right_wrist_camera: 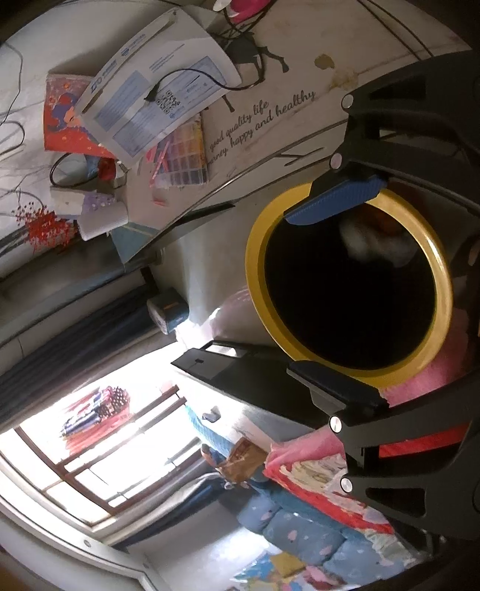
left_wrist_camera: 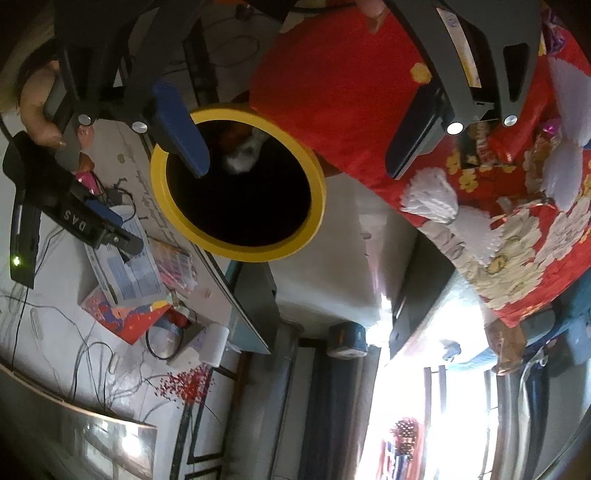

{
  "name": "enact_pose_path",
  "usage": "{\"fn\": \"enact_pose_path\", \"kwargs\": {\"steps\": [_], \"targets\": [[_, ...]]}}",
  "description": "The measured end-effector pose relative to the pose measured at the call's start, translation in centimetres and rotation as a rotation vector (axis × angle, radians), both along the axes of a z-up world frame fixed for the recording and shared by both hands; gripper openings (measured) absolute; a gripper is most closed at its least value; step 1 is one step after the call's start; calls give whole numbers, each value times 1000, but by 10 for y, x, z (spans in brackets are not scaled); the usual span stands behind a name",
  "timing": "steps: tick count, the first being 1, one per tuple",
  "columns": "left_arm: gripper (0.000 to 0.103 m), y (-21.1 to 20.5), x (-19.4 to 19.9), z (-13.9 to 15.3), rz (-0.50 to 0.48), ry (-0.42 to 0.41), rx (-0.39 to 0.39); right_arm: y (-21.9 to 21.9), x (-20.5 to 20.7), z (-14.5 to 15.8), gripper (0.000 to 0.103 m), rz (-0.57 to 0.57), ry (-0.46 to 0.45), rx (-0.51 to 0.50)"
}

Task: Collect trash
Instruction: 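Open both tools to drop the red and white bags into the bin, then move both tools back to the bedspread toward the remaining trash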

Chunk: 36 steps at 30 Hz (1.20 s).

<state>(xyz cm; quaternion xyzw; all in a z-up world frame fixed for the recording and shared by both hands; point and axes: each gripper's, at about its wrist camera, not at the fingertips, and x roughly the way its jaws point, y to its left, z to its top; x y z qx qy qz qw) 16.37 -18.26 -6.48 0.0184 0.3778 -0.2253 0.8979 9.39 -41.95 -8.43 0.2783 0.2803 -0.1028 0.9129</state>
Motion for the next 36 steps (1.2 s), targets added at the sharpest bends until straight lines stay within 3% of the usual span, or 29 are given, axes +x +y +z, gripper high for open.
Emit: {"fn": "enact_pose_path", "kwargs": {"steps": [9,36], "targets": [[94,28,-13,18,71,-62,-26,33,-2,20,74,103,-56,-111],[95,109,-36,43,273,-160,-78,118,-11,36,75,353,-102,-191]]}}
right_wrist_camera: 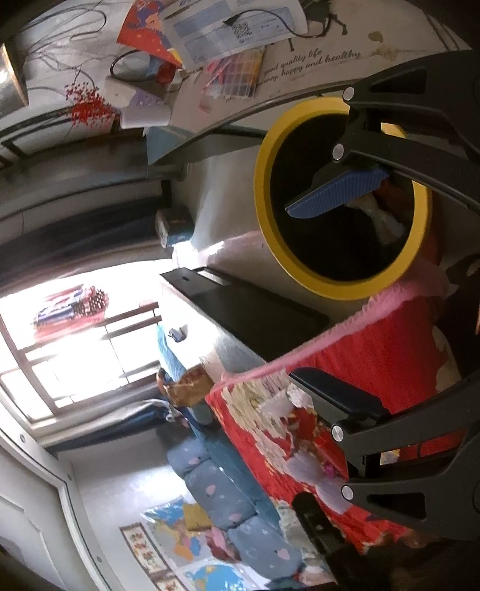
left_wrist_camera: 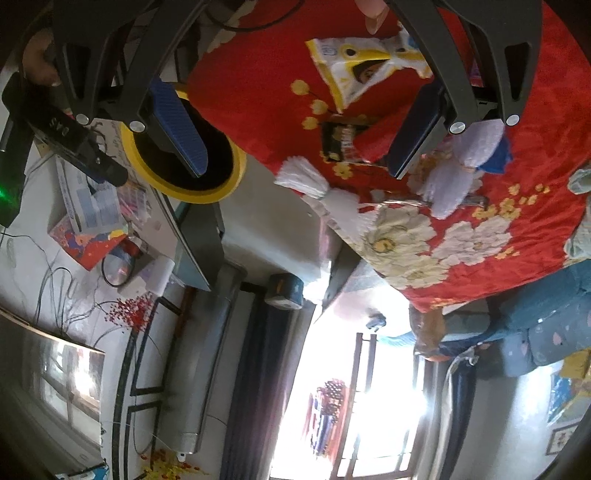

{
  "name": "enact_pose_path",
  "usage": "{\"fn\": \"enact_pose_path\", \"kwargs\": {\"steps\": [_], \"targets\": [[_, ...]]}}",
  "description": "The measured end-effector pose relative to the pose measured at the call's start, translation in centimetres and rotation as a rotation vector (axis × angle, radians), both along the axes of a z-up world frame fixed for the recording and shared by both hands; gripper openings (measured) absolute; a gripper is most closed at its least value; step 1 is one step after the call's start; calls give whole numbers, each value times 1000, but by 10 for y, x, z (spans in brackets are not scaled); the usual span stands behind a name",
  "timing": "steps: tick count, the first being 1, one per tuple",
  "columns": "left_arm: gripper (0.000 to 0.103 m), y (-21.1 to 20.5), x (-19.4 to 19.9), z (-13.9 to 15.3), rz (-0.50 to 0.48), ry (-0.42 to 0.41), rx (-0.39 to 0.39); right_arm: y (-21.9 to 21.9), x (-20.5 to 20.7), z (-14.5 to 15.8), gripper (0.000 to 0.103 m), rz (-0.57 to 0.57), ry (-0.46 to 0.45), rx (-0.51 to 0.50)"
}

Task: Collect trash
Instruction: 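Move both tools back to the bedspread toward the remaining trash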

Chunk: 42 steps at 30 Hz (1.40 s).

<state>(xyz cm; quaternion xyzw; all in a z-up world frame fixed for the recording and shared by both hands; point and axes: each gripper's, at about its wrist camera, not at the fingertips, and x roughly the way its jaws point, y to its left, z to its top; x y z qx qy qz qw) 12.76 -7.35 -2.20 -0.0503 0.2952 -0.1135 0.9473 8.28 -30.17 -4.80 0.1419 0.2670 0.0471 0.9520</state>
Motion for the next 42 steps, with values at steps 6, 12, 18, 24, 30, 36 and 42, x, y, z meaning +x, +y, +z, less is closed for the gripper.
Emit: {"fn": "enact_pose_path", "kwargs": {"steps": [6,12,18,24,30,36,42], "targets": [[95,17,-2,1,44,-9,1,22,0,1,75,68,7,-11],[95,39,-5,0,97,-8,-1,48,-1,1,75,148,15,-30],[95,63,-8,0,158,-10,-14,73,-1,0,75,231,33,-46],[95,88,-10,1,213,-8,-29,100,0,-2,75,307,50,-62],[95,110,-10,-3,268,3,-41,122,3,-6,75,368,90,-59],[95,135,-6,-15,319,41,-68,146,10,-17,75,445,156,-64],[94,155,-1,-30,338,97,-74,166,17,-30,75,499,226,-55]]}}
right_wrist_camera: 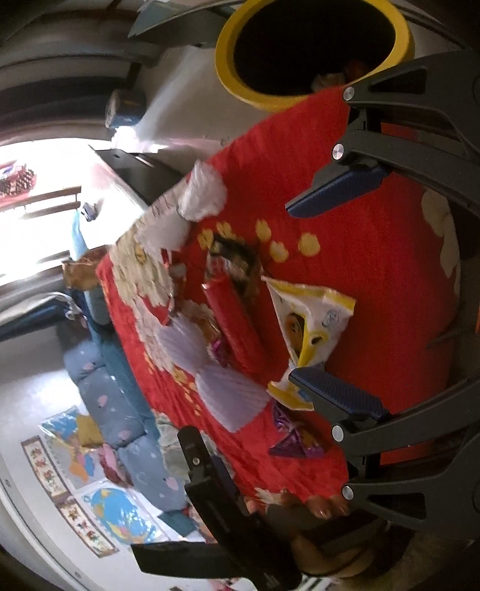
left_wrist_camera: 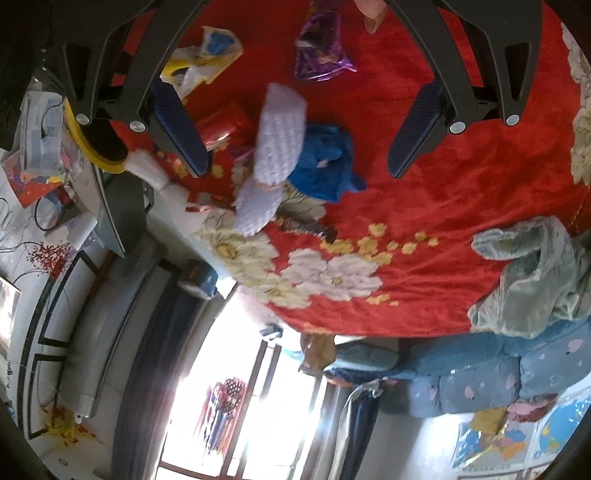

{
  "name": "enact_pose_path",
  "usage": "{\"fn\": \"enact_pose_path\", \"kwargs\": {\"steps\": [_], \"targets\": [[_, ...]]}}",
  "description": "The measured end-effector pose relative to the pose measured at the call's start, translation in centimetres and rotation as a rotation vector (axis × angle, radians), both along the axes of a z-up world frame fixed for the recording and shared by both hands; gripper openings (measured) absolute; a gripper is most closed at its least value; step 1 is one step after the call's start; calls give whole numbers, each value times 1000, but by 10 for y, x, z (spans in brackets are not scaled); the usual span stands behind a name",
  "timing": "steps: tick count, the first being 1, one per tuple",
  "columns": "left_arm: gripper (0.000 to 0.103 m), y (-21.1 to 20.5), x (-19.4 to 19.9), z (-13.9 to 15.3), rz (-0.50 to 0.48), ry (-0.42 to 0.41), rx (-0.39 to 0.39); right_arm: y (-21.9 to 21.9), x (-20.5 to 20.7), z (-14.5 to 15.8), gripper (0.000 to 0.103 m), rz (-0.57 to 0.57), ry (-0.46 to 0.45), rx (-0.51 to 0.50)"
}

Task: Collect trash
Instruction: 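Move both tools back to the bedspread toward the remaining trash, then grasp yellow-white snack wrapper with right tool while left tool grasps bubble wrap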

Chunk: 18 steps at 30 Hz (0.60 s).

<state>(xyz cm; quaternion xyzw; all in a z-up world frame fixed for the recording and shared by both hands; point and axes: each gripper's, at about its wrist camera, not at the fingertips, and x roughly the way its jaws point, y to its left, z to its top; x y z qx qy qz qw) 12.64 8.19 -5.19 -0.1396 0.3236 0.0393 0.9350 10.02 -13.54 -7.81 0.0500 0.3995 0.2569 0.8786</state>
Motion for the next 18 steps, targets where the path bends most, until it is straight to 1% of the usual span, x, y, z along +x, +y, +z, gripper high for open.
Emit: {"fn": "enact_pose_path", "kwargs": {"steps": [3,4,5,8,10,13,15,17,18], "targets": [[94,6,3,-6,-13,16,-25,11,0,-3,75,32,6,-17],[90,7,4,-8,-19,21,-26,15,2,-4,75,41,13,-21],[84,7,5,-9,-24,24,-27,17,3,-6,75,46,20,-22],[79,6,7,-13,-45,36,-30,24,7,-10,73,66,51,-18],[75,5,9,-15,-63,46,-37,27,11,-15,69,80,79,-14],[70,3,13,-20,-84,61,-48,31,17,-29,63,90,144,-5],[65,1,14,-23,-93,69,-49,31,16,-33,62,90,144,-7],[59,-1,16,-26,-99,79,-47,32,12,-32,57,107,128,-11],[57,-1,16,-28,-100,82,-48,32,11,-32,53,117,128,-6]]}}
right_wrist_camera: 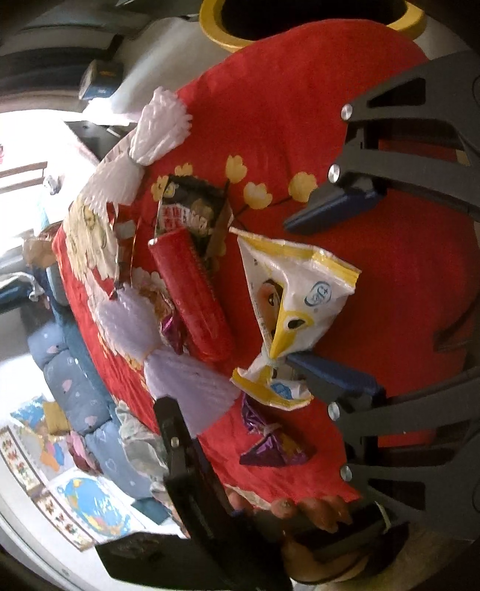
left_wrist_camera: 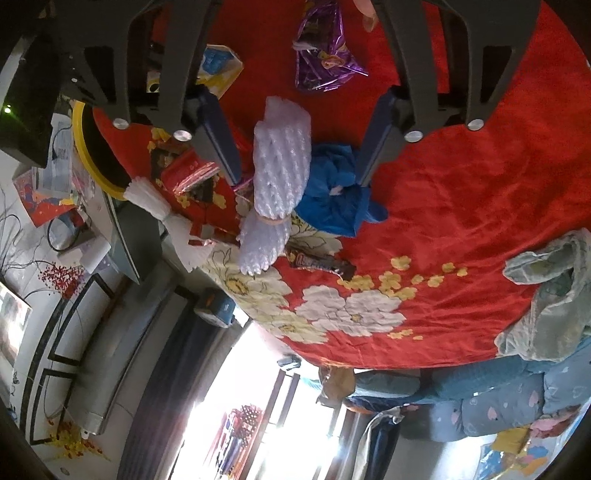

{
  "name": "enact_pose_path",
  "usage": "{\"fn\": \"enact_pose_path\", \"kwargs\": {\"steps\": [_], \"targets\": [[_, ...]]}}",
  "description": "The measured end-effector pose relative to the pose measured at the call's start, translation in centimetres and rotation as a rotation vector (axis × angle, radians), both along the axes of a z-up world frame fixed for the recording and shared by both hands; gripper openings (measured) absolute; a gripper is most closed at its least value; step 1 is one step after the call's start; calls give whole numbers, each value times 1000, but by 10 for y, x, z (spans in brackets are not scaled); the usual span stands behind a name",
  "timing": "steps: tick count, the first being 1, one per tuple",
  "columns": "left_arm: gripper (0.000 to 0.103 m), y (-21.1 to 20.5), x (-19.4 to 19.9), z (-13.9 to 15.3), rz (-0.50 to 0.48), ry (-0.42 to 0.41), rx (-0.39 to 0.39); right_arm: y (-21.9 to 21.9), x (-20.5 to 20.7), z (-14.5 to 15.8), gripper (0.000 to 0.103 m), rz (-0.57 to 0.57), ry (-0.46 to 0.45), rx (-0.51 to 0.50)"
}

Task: Collect trash
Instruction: 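Grasp yellow-white snack wrapper with right tool while left tool grasps bubble wrap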

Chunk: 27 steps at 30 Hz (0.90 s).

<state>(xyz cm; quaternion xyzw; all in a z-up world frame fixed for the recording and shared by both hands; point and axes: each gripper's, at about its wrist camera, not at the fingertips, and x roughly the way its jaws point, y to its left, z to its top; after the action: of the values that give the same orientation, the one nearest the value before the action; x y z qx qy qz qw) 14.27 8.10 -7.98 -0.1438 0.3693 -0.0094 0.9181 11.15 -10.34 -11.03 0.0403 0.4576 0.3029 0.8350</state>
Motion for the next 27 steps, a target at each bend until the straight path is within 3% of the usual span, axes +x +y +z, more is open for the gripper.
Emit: {"fn": "enact_pose_path", "kwargs": {"steps": [3,6,10,13,27], "targets": [[51,-1,2,-4,-4,9,-3,0,-1,1,42,21,5,23],[45,-5,3,-6,-18,16,4,2,-3,1,39,28,-8,20],[26,-10,3,-11,-42,28,9,1,-8,2,36,34,-20,22],[21,-11,2,-10,-47,24,9,1,-11,5,34,40,-37,12],[18,0,-16,22,-22,-85,-24,-8,-21,22,33,32,-92,26]]}}
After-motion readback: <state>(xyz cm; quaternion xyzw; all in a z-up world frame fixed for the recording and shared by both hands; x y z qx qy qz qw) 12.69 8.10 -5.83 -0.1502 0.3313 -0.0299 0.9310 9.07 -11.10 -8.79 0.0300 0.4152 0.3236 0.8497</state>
